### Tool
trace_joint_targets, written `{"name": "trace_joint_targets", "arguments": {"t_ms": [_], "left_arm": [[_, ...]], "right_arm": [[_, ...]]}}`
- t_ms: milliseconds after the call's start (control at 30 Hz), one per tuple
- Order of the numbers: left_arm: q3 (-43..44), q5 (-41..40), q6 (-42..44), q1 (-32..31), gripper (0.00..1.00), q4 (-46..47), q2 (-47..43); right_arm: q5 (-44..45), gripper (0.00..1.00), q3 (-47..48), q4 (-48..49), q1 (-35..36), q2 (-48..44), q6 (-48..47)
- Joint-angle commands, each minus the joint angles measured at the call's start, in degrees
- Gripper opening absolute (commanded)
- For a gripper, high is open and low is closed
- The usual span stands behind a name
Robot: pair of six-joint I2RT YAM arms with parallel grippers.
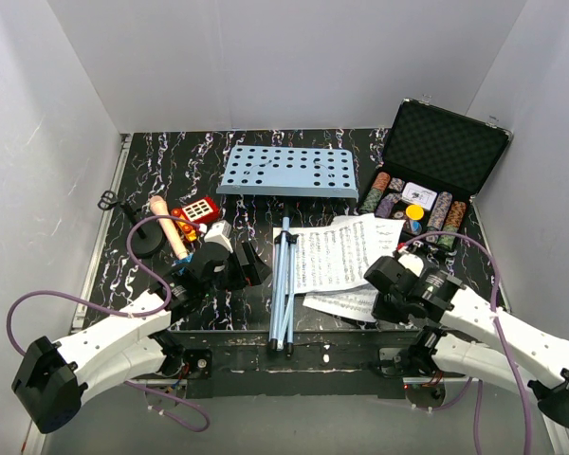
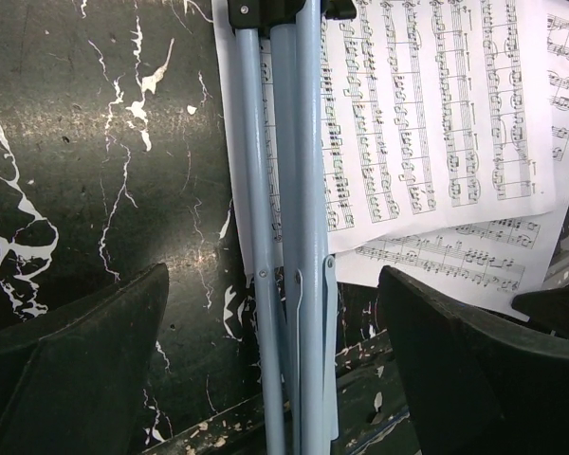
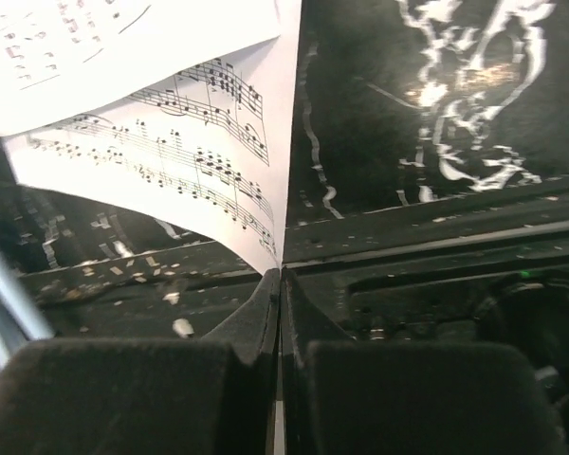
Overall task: Pack up the instrument practice props
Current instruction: Pick up the sheet music from the center of the board.
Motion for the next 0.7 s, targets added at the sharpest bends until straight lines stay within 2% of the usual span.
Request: {"name": "trace_joint_targets", "arguments": {"t_ms": [0, 200, 367, 500, 667], "left_arm": [[0.7, -0.1, 1.7, -0.3, 0.93, -0.4, -1.1], [-0.7, 0.7, 0.7, -0.3, 0.93, 1.9, -0.6], [-0.8, 1.3, 0.3, -0.3, 0.92, 1.7, 0.5], [-1.2, 0.1, -0.7, -0.3, 0.92, 0.8, -1.1], [-1.9, -1.8, -2.2, -0.3, 0.92, -1.6, -4.7]], "right_arm": [[5.7, 0.01, 1.0, -7.0, 0.0, 0.5, 0.3], [0.3, 0.01, -6.1, 3.8, -2.5, -3.7, 0.6], [-5.4, 0.01, -12.0, 16.0, -2.7, -7.3, 5.3], [-6.6, 0.01, -12.6, 20.6, -2.7, -7.7, 14.1], [-5.3, 0.01, -16.8, 31.7, -2.0, -9.9, 26.6]]}}
